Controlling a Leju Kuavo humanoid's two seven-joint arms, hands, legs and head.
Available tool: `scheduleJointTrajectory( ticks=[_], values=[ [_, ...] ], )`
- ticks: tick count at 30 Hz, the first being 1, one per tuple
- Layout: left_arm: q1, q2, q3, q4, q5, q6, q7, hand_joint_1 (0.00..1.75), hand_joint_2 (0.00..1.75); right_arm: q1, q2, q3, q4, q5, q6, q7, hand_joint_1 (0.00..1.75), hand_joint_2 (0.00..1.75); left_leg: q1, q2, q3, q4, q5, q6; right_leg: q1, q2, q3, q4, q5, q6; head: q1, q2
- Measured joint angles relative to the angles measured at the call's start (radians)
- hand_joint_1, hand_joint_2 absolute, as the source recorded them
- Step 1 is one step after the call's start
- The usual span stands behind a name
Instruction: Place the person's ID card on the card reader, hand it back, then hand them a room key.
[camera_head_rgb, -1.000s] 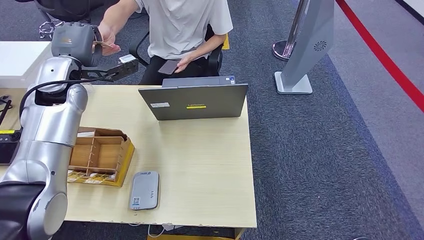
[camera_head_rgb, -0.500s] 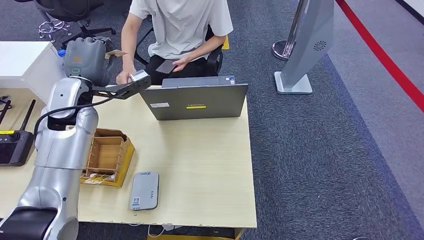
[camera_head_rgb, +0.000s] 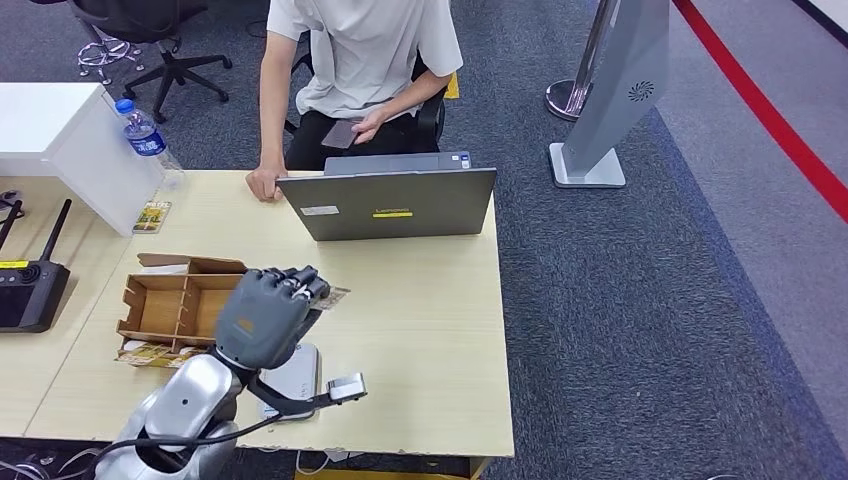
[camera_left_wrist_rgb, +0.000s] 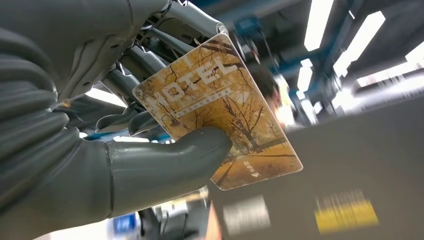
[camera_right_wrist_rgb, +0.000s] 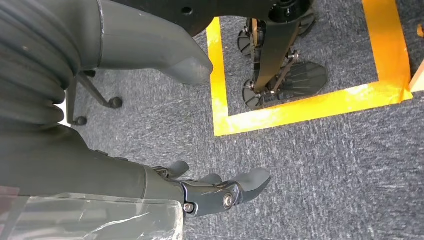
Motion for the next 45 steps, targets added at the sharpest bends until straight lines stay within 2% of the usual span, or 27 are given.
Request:
scheduleJointTrajectory(
  ticks=[6,13,24,29,33,36,39,42,45],
  values=[
    [0.118,0.059,-0.012,0.000,-0.038,-0.084,0.055,1.75,1.75,0.000,0.006,-0.031,-0.011,-0.015,-0.029,0.015,0.00,1.75,0.000,0.000,0.000,0.000,0.000,0.000,0.000,0.000,0.000,0.000,0.000,0.000,0.000,0.000],
    [0.205,0.084,-0.012,0.006,-0.087,-0.180,0.095,1.75,1.75,-0.002,0.023,-0.057,-0.031,-0.015,-0.035,0.029,0.00,1.75,0.000,0.000,0.000,0.000,0.000,0.000,0.000,-0.001,0.000,0.000,0.000,0.000,0.000,0.000],
    [0.230,0.119,-0.027,0.046,-0.028,-0.281,0.117,1.75,1.75,-0.004,0.025,-0.070,-0.041,0.004,-0.024,0.034,0.00,1.75,0.000,-0.001,0.001,0.000,0.000,0.001,0.000,-0.001,0.002,0.000,0.000,0.001,0.000,0.000],
    [0.209,0.125,-0.043,0.066,-0.010,-0.245,0.116,1.75,1.75,-0.005,0.025,-0.070,-0.041,0.010,-0.024,0.034,0.00,1.75,0.000,-0.001,0.002,0.000,0.000,0.001,0.000,-0.002,0.002,0.000,0.000,0.001,0.000,0.000],
    [0.163,0.075,-0.043,0.089,-0.040,-0.090,0.113,1.75,1.75,-0.005,0.025,-0.070,-0.041,0.028,-0.012,0.033,0.00,1.75,0.000,-0.003,0.001,0.000,0.000,0.001,0.000,-0.003,0.002,0.000,0.000,0.001,0.000,0.000],
    [0.107,-0.004,-0.024,0.092,-0.056,0.012,0.107,1.75,1.75,-0.005,0.025,-0.070,-0.041,0.049,-0.005,0.029,0.00,1.75,-0.001,-0.004,0.001,0.001,0.001,0.001,-0.001,-0.004,0.003,0.000,0.001,0.002,0.000,0.000],
    [0.033,-0.092,0.049,0.069,-0.072,0.089,0.106,1.75,1.75,-0.004,0.025,-0.068,-0.041,0.089,-0.004,0.027,0.00,1.75,-0.002,-0.004,0.001,0.001,0.001,0.002,-0.002,-0.004,0.002,0.000,0.002,0.002,0.000,0.000],
    [-0.091,-0.162,0.170,0.047,-0.086,0.068,0.102,1.75,1.75,-0.006,0.025,-0.060,-0.040,0.128,-0.002,0.027,0.00,1.75,-0.002,-0.004,0.000,0.001,0.002,0.003,-0.002,-0.005,0.002,0.000,0.002,0.002,0.001,0.000],
    [-0.225,-0.193,0.286,0.067,-0.114,0.024,0.119,1.75,1.75,-0.006,0.025,-0.046,-0.038,0.158,0.003,0.027,0.00,1.75,-0.001,-0.004,0.001,0.001,0.004,0.001,-0.001,-0.004,0.002,0.000,0.003,0.001,0.000,0.000]
  ],
)
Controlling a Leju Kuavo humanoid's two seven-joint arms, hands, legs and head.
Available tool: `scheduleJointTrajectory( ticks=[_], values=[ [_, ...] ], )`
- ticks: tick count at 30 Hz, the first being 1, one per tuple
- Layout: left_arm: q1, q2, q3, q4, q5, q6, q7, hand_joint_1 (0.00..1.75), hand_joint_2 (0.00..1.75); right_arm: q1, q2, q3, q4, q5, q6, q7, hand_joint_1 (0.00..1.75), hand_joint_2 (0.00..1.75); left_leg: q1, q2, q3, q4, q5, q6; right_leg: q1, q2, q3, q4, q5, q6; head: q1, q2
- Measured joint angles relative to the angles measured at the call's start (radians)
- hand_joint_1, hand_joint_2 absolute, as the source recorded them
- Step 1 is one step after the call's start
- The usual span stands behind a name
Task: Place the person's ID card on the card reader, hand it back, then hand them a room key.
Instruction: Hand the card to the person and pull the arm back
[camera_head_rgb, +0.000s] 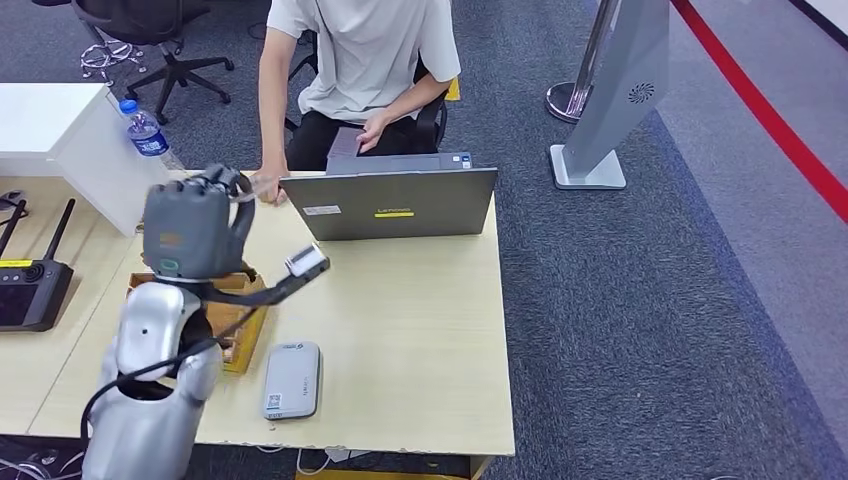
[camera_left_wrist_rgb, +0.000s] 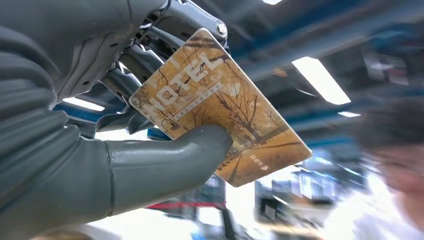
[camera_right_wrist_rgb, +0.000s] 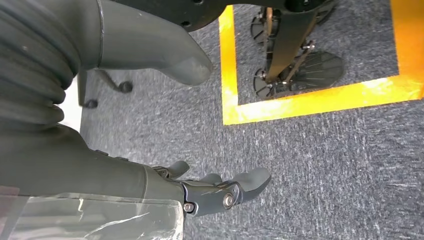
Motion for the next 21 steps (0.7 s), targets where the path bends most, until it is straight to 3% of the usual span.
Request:
scheduleJointTrajectory(
  ticks=[4,8,15,19,21],
  values=[
    [-0.200,0.007,0.083,0.137,-0.012,-0.045,0.105,1.75,1.75,-0.004,-0.001,0.017,0.003,0.038,0.010,0.005,0.00,1.75,0.001,-0.001,-0.001,0.000,0.002,-0.001,0.001,0.000,-0.001,0.001,0.001,-0.001,0.000,0.000],
    [-0.367,0.026,0.113,0.305,-0.012,-0.072,0.172,1.75,1.75,-0.006,-0.001,0.031,0.008,0.053,0.014,0.010,0.00,1.75,0.001,0.000,-0.001,0.000,0.003,-0.002,0.001,0.000,-0.001,0.001,0.002,-0.002,-0.001,0.000],
    [-0.525,0.033,0.118,0.511,-0.012,-0.101,0.213,1.75,1.75,-0.008,-0.001,0.036,0.013,0.061,0.020,0.018,0.00,1.75,0.000,0.000,-0.001,0.000,0.002,-0.002,0.000,0.000,-0.001,0.001,0.002,-0.002,0.000,0.000],
    [-0.558,0.029,0.132,0.577,-0.012,-0.100,0.201,0.00,1.75,-0.009,-0.001,0.036,0.014,0.061,0.021,0.018,0.00,1.75,0.000,0.000,-0.001,0.000,0.002,-0.002,0.000,0.000,-0.001,0.001,0.002,-0.002,0.000,0.000],
    [-0.563,0.025,0.148,0.601,-0.012,-0.097,0.187,0.00,1.75,-0.010,-0.001,0.036,0.015,0.062,0.021,0.018,0.00,1.75,0.000,0.000,-0.001,0.000,0.002,-0.002,0.000,0.000,-0.001,0.001,0.002,-0.002,0.000,0.000]
  ],
)
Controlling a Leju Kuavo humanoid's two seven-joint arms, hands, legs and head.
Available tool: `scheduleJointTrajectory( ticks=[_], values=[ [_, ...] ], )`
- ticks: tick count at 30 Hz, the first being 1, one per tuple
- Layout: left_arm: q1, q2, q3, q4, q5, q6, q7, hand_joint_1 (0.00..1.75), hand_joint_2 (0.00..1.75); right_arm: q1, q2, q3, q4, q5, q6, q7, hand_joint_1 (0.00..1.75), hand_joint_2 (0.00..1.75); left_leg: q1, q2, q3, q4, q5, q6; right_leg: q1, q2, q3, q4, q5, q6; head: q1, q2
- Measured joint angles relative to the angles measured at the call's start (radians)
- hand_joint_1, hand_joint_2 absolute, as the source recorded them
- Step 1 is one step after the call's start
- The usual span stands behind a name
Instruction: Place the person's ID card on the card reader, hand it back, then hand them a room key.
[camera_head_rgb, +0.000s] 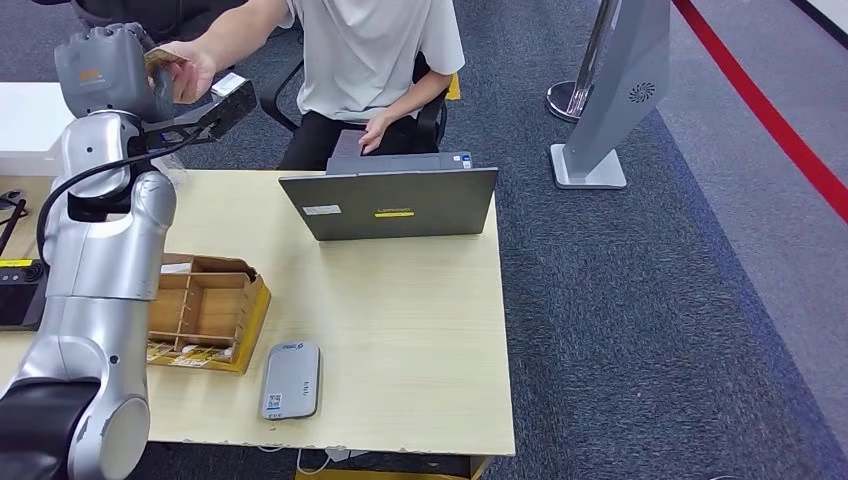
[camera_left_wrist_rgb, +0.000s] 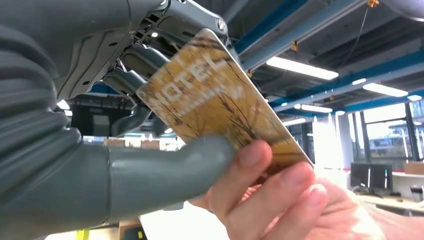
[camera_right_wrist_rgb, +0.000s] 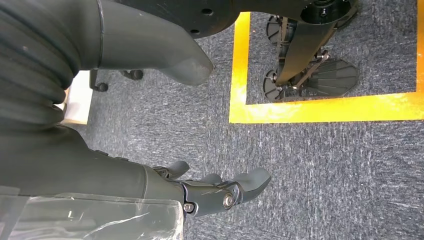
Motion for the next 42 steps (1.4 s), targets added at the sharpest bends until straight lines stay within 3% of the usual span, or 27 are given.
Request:
scheduleJointTrajectory(
  ticks=[10,15,19,25,31,36,42],
  values=[
    [0.041,-0.017,0.051,0.010,0.000,0.027,-0.098,0.00,1.75,0.000,0.000,-0.001,0.002,-0.005,-0.004,0.003,0.00,1.75,0.000,0.000,0.000,0.000,0.000,0.000,0.000,0.000,0.000,0.000,0.000,0.000,0.000,0.000],
    [0.199,-0.043,0.042,-0.182,0.002,0.009,-0.195,0.00,1.75,0.000,0.000,-0.010,0.002,-0.032,-0.012,0.003,0.00,1.75,-0.001,0.001,0.000,0.000,-0.002,0.001,-0.001,0.001,0.000,0.000,-0.001,0.001,0.000,0.000],
    [0.367,-0.033,-0.006,-0.388,0.018,0.023,-0.239,0.00,1.75,0.002,0.000,-0.030,0.002,-0.055,-0.016,-0.001,0.00,1.75,-0.003,0.004,0.001,-0.001,-0.003,0.002,-0.003,0.003,0.000,0.000,-0.002,0.002,0.000,0.000],
    [0.636,0.044,-0.089,-0.649,0.052,0.089,-0.277,0.00,1.75,0.007,0.000,-0.062,0.002,-0.083,-0.023,-0.012,0.00,1.75,-0.003,0.004,0.001,-0.001,-0.006,0.003,-0.003,0.003,0.000,0.000,-0.005,0.003,-0.001,0.000],
    [0.910,0.143,-0.155,-0.784,0.117,0.087,-0.304,0.00,1.75,0.011,0.000,-0.095,-0.001,-0.111,-0.028,-0.018,0.00,1.75,-0.003,0.004,0.002,-0.002,-0.008,0.003,-0.003,0.004,0.000,0.000,-0.007,0.003,-0.001,0.000],
    [1.075,0.211,-0.158,-0.825,0.133,-0.036,-0.252,0.00,1.75,0.012,0.000,-0.116,-0.007,-0.124,-0.030,-0.013,0.00,1.75,-0.003,0.004,0.001,-0.002,-0.008,0.003,-0.003,0.003,0.000,0.000,-0.008,0.003,0.000,0.000],
    [1.178,0.303,-0.113,-0.828,0.189,-0.207,-0.189,0.00,1.75,0.010,0.005,-0.132,-0.018,-0.124,-0.052,-0.001,0.00,1.75,-0.003,0.003,0.001,-0.002,-0.008,0.003,-0.003,0.002,0.001,0.000,-0.009,0.003,0.000,0.000]
  ],
)
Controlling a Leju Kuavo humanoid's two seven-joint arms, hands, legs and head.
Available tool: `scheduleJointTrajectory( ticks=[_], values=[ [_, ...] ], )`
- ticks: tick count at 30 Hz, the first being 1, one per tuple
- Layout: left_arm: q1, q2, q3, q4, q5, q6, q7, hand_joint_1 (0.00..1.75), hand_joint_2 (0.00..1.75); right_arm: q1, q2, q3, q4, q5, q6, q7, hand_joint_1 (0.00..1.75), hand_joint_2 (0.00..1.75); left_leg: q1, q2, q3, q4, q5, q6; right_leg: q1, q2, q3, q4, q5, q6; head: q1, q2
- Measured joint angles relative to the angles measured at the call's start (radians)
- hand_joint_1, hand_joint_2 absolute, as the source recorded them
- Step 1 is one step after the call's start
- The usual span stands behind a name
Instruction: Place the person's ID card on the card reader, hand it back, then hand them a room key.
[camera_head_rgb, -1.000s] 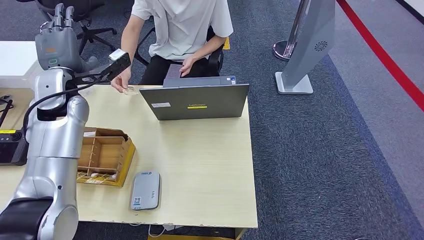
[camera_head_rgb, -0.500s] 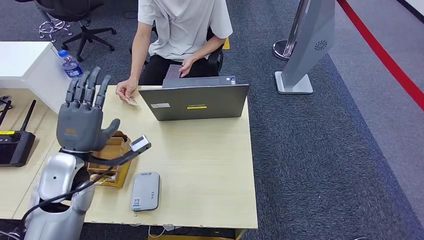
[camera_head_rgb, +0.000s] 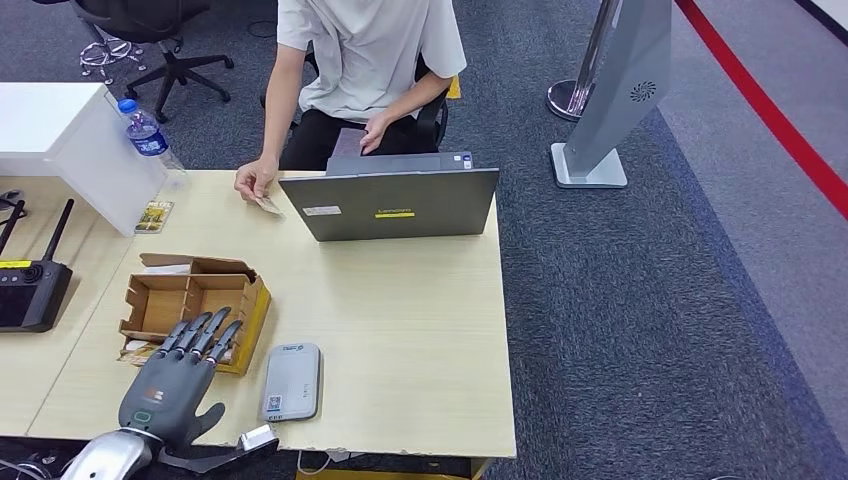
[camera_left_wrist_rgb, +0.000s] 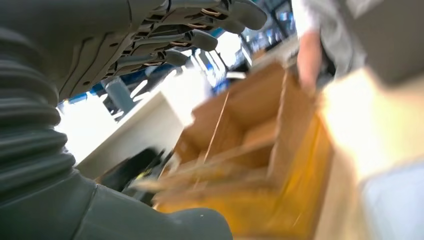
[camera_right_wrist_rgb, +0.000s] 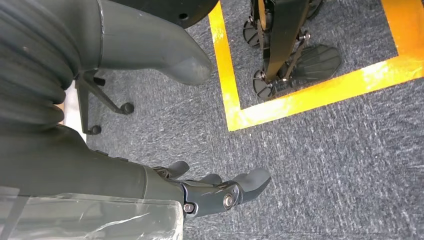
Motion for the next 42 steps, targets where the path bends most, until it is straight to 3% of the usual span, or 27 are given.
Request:
scheduleJointTrajectory(
  ticks=[4,7,15,22,29,42],
  values=[
    [0.035,0.029,0.068,0.001,0.015,-0.045,0.012,0.00,1.75,-0.001,0.003,-0.001,-0.006,0.002,0.000,0.003,0.00,1.75,0.000,-0.001,0.000,0.000,0.000,0.000,0.000,-0.001,0.000,0.000,0.000,0.000,0.000,0.000],
    [0.030,0.020,0.116,0.010,-0.016,-0.044,0.011,0.00,1.75,-0.003,0.003,-0.001,-0.006,0.005,0.006,0.003,0.00,1.75,0.000,-0.002,0.000,0.000,0.000,0.000,0.000,-0.002,0.001,0.000,0.000,0.000,0.000,0.000],
    [-0.050,-0.086,0.193,0.060,-0.153,0.052,-0.004,0.00,1.75,-0.006,0.003,-0.001,-0.006,0.021,0.014,0.003,0.00,1.75,-0.001,-0.002,0.000,0.001,0.000,0.000,-0.001,-0.002,0.001,0.000,0.000,0.000,0.000,0.000],
    [-0.081,-0.163,0.244,0.104,-0.182,0.101,-0.050,0.00,1.75,-0.006,0.003,0.000,-0.005,0.037,0.015,0.002,0.00,1.75,-0.001,-0.002,0.001,0.001,0.000,0.000,-0.001,-0.002,0.001,0.000,0.000,0.000,0.000,0.000],
    [-0.082,-0.202,0.262,0.135,-0.184,0.090,-0.079,0.00,1.75,-0.006,0.003,0.000,-0.005,0.039,0.018,0.002,0.00,1.75,-0.001,-0.002,0.001,0.000,0.000,0.000,-0.001,-0.002,0.001,0.000,0.000,0.000,0.000,0.000],
    [-0.098,-0.226,0.265,0.179,-0.186,0.078,-0.084,0.00,1.75,-0.007,0.003,0.000,-0.005,0.052,0.020,0.002,0.00,1.75,-0.001,-0.002,0.001,0.000,0.000,0.000,-0.001,-0.002,0.001,0.000,0.000,0.000,0.000,0.000]
  ],
)
